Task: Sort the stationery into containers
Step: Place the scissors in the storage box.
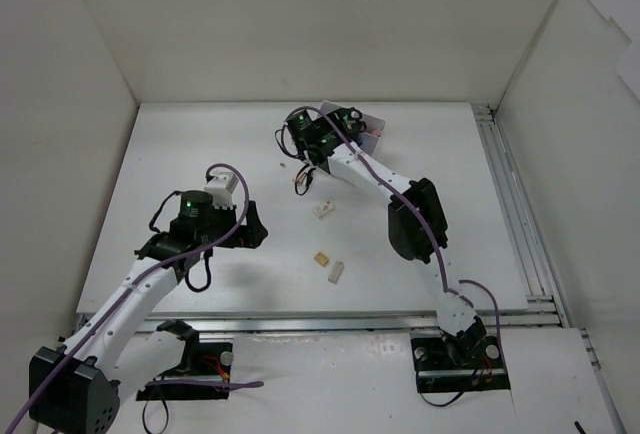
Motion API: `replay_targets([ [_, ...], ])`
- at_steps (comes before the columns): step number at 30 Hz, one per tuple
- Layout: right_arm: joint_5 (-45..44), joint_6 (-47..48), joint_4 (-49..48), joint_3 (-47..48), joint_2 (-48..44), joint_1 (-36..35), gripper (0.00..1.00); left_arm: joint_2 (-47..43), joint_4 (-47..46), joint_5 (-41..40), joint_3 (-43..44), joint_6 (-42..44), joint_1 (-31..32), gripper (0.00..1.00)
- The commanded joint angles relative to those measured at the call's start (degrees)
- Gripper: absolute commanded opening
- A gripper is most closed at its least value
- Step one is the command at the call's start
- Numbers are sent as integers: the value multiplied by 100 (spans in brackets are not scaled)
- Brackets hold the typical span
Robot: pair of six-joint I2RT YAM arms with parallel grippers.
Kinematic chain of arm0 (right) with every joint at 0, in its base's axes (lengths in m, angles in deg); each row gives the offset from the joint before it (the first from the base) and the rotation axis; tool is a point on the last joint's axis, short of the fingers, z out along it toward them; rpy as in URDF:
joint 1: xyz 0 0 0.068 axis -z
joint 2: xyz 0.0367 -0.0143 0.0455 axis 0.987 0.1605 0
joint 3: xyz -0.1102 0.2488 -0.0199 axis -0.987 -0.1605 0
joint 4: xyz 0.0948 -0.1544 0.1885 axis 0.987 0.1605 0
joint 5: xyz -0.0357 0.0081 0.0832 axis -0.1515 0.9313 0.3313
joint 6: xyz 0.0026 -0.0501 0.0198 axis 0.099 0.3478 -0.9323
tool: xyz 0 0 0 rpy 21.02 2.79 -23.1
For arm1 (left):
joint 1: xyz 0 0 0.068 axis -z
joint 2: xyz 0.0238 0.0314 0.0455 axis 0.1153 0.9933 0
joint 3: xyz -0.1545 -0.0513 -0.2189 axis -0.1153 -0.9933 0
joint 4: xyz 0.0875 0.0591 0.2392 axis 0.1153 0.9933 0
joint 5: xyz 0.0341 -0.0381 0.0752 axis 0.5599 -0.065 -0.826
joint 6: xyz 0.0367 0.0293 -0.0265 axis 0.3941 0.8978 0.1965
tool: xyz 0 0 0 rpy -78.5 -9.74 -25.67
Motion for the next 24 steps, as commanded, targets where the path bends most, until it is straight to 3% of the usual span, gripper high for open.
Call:
replay_targets([
  [1,-330,997,-1181,-182,14,27,31,43,-299,84,44,87,-55,99],
  [4,-216,1384,-1955,-401,163,35,35,43,-334,137,9,86,-107,99],
  [6,-207,1570,-2517,-472,277,27,47,78,-343,172,18,86,-107,99],
  [9,-145,1834,-2994,-543,339,18,53,131,-378,225,18,95,-160,99],
  [15,66,1641,-3312,-393,190,-61,96,175,-449,313,35,60,-160,99],
  [20,180,1553,-3759,-323,-134,-254,98,122,-449,401,53,16,-160,99],
  [24,320,836,-3874,-173,-477,-413,98,61,-440,384,158,78,-160,99],
])
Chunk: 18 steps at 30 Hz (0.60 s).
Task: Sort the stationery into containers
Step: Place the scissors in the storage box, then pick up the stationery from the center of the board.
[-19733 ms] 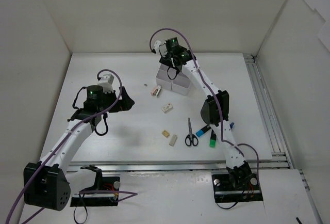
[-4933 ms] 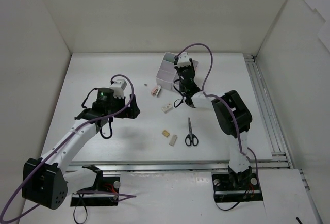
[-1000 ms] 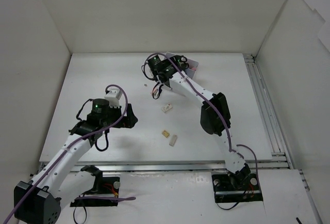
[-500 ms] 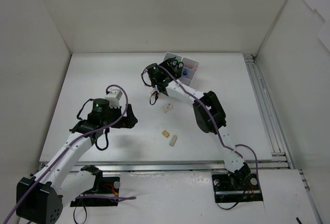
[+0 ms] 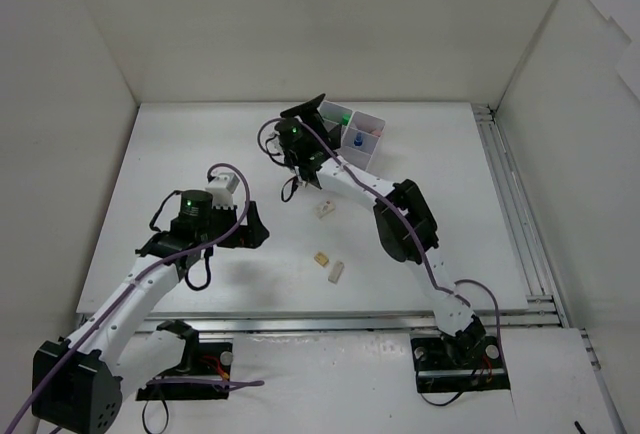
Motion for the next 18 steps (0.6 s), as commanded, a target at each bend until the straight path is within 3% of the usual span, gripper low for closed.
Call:
replay_targets([
  [1,141,-804,-685,454,-1015,-205,98,-84,-278,73,285,71,-38,99],
  [5,212,-2901,-345,218,-2040,-311,98,205,-374,178,636,342,-38,99],
  [6,247,-4168,-168,-105,-2297,-302,98,302,-514,248,698,404,-38,99],
  [8,379,-5562,148,-606,-3233,-188,98,748,-612,380,1004,615,-38,99],
  [9,518,-6883,237,-1323,-3562,-136,98,934,-664,520,1154,851,-38,99],
  [12,1044,-9111,474,-2913,-4977,84,98,1778,-648,679,1830,1317,-38,99],
  [15,1678,-10250,720,-4189,-6208,252,98,2639,-543,715,2577,1783,76,99],
  [18,1733,-11006,1010,-5052,-7158,375,98,3492,-402,679,3377,1978,208,99],
])
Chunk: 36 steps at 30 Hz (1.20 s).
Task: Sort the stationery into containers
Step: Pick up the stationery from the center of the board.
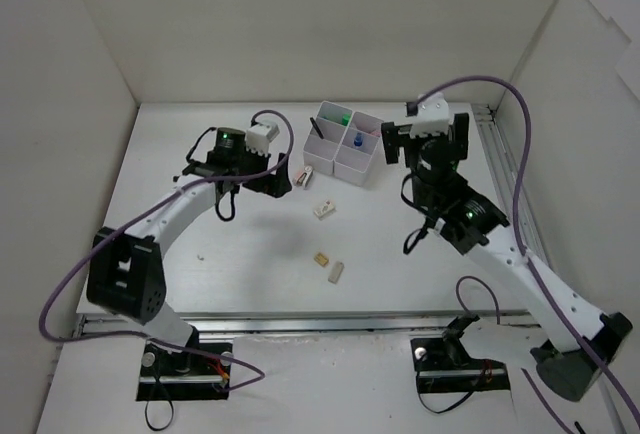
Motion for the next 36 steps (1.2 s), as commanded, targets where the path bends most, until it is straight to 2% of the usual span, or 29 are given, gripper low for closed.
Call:
replay_targets([
  [1,472,-2083,527,-881,-710,1,98,858,-52,116,904,708,186,99],
  [5,410,-2689,1046,-1479,-1633,106,98,1983,720,-262,2343,1016,300,99],
  [10,507,-2928,1354,-1954,-2593,185,98,2933,1196,-675,3216,1219,468,100],
  [15,340,-3007,1504,-2227,-2999,247,98,3480,1249,-754,3533,1158,634,99],
  [19,226,-3007,1680,-2315,-3157,291,98,3937,1302,-790,3963,973,635,92],
  [25,155,-2981,1830,-2359,-3263,327,98,4176,1267,-913,4140,876,635,84],
  [29,68,-2928,1900,-2394,-3333,379,98,4220,1197,-843,4158,850,635,69],
  [30,50,-2928,1909,-2386,-3342,388,98,4202,1171,-816,4158,850,635,60],
  [33,41,-2919,1996,-2412,-3421,405,98,4036,1092,-720,4036,850,635,44],
  [36,50,-2954,2067,-2456,-3491,406,98,3773,846,-606,3860,850,635,35],
])
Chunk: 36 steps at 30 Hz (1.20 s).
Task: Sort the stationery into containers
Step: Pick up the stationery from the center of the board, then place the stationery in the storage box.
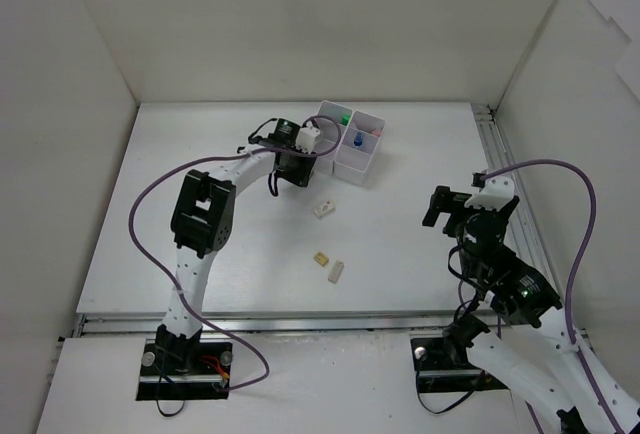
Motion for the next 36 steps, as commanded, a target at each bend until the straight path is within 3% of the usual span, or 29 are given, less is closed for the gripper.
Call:
replay_targets([
  [1,-202,-100,-136,-41,-40,30,98,-580,-452,175,-107,4,47,33],
  [7,-175,-144,-22,-50,-225,56,98,-1028,-419,87,-380,21,100,24],
  [14,-219,-118,-13,-85,-251,39,98,-1899,-770,342,-1154,399,100,25],
  [17,-254,-100,-13,-85,-181,82,98,-1865,-648,526,-901,820,100,25],
  [20,-307,-65,5,-76,-181,56,98,-1514,-183,913,-286,1794,100,27],
  [24,-359,-4,13,-67,-163,82,98,-854,932,896,1275,2550,100,30],
  [27,-404,5,31,-67,-164,91,98,-572,1145,773,1762,2833,100,34],
  [36,-439,5,84,-49,-102,117,98,-282,953,466,1903,3826,152,42],
])
